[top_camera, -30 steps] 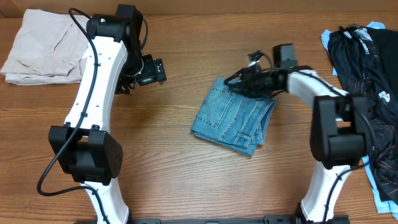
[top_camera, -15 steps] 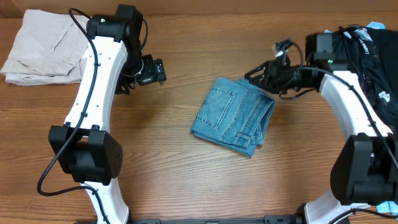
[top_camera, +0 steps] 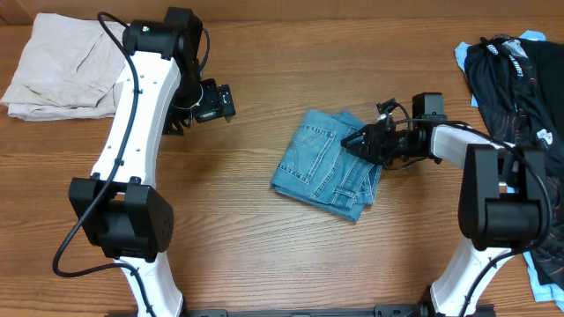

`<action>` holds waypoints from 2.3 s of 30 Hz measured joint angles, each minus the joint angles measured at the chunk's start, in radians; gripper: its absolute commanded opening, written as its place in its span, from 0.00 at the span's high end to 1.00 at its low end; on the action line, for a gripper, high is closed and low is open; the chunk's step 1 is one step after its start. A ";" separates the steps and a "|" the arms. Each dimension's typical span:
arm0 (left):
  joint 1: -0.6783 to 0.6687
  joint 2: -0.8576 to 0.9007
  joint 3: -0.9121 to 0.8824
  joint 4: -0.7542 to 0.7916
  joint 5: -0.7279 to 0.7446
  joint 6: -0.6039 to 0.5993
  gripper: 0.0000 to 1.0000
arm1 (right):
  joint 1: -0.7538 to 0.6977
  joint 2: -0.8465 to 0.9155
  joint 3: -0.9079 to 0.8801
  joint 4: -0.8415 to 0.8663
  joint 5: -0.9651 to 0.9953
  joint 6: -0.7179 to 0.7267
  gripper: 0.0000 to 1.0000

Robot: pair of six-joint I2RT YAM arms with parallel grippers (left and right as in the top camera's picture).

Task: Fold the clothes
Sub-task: 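Bring the right gripper to the jeans' right side and left gripper to its left edge, then grasp the jeans' left edge with the left gripper and lift it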

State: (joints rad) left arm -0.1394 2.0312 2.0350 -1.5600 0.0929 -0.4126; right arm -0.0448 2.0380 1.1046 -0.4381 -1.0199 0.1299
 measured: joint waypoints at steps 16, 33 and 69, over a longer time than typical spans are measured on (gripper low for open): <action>0.000 0.000 0.000 0.028 0.008 0.061 0.00 | -0.065 -0.408 0.045 -0.286 -0.006 -0.030 0.11; -0.059 0.000 -0.328 0.447 0.443 0.346 0.00 | -0.064 -0.923 0.055 -0.574 0.410 0.148 0.00; -0.206 0.198 -0.452 0.673 0.729 0.364 0.10 | -0.064 -0.922 0.055 -0.674 0.436 0.158 0.00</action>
State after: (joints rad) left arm -0.3458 2.2295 1.5826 -0.8875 0.8223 -0.0483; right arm -0.1089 1.1156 1.1595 -1.1118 -0.5835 0.2874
